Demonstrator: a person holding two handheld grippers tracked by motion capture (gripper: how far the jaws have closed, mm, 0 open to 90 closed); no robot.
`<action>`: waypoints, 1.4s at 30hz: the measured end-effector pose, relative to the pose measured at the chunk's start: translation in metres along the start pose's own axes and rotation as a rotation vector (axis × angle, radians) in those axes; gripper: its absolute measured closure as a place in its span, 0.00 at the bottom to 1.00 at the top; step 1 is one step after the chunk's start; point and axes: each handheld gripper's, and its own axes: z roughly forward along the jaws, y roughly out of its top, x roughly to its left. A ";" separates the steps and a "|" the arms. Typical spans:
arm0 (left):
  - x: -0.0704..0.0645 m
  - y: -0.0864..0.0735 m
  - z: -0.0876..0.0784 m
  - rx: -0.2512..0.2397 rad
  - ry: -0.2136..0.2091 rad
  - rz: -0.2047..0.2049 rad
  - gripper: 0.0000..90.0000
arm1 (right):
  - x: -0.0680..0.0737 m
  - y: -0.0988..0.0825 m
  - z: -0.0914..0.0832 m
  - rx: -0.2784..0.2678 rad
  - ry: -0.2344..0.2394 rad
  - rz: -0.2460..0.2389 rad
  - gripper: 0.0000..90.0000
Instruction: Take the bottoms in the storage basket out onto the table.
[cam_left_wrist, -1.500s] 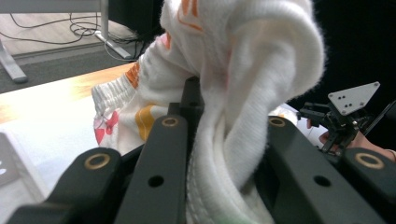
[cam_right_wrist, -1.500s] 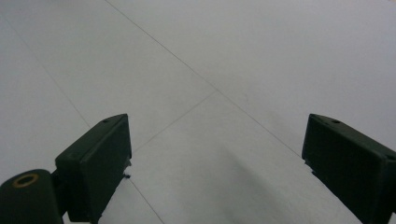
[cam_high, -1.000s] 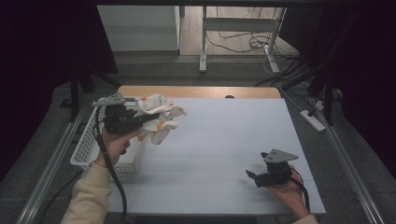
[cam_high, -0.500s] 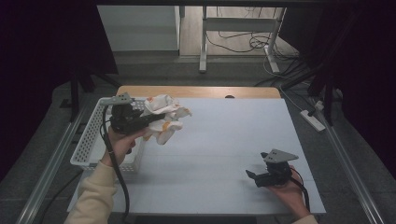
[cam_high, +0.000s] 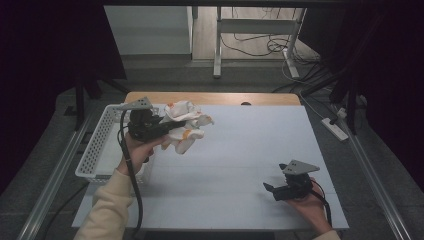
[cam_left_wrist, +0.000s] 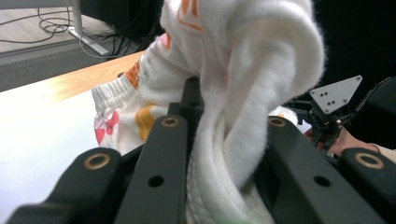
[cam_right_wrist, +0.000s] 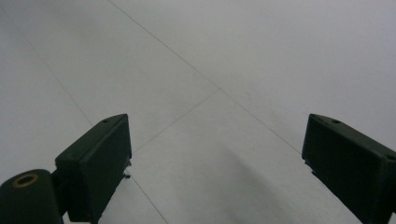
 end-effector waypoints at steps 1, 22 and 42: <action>0.000 0.000 0.001 0.002 0.000 0.001 0.88 | 0.000 0.000 0.000 0.000 0.000 0.000 0.09; 0.002 0.006 0.029 0.046 -0.022 -0.016 0.88 | 0.000 0.000 0.000 -0.001 -0.004 -0.003 0.09; 0.009 0.001 0.065 0.106 0.013 -0.044 0.88 | 0.000 0.000 0.000 -0.001 -0.001 -0.004 0.09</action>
